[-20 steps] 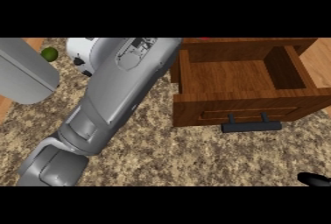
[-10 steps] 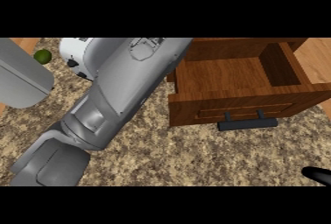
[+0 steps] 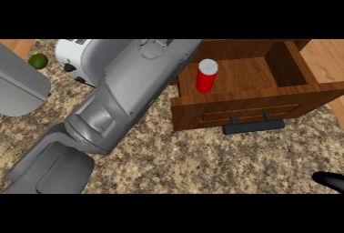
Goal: Pick up the can, place it into the drawer and close the drawer
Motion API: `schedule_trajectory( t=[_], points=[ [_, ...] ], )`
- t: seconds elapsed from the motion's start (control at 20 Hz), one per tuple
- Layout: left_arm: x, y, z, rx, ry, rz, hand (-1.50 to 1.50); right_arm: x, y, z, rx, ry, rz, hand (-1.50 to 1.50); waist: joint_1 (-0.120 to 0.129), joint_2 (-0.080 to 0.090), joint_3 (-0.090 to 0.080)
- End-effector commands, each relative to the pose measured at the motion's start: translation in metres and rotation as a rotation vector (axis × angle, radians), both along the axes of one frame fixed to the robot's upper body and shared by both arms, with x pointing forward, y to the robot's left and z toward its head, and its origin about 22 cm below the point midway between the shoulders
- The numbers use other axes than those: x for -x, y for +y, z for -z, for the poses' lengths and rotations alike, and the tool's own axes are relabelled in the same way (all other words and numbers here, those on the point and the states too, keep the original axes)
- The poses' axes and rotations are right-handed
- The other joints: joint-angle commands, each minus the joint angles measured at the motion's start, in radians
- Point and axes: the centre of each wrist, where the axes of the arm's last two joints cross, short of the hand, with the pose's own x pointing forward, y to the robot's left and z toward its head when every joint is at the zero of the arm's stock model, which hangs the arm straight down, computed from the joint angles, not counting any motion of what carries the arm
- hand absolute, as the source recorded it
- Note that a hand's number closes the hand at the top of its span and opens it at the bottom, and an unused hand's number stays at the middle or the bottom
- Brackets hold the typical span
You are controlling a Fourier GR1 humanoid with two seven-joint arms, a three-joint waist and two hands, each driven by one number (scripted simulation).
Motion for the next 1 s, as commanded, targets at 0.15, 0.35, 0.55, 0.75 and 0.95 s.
schedule_trajectory(
  t=[0.15,0.35,0.55,0.75,0.95],
  points=[
    [-0.004,0.002,0.002,0.013,-0.009,-0.039,-1.50,-0.006,0.007,-0.011,0.128,-0.054,-0.022,-1.50,-0.002,0.009,0.000],
    [-0.001,0.000,-0.001,0.059,0.017,-0.035,-1.50,-0.012,0.012,-0.008,0.230,-0.079,-0.021,-1.50,0.005,0.005,0.000],
    [0.000,-0.004,-0.012,0.094,0.000,-0.055,-1.50,-0.019,0.019,-0.015,0.388,-0.100,-0.035,-1.50,0.004,0.006,0.000],
    [0.001,-0.005,-0.014,0.132,0.001,-0.035,-1.50,-0.040,0.030,-0.009,0.550,-0.104,-0.016,-1.50,0.018,0.012,-0.001],
    [0.004,-0.010,-0.024,0.139,-0.015,-0.040,-1.50,-0.070,0.034,-0.006,0.665,-0.103,0.015,-1.50,0.046,0.006,0.000]
  ],
)
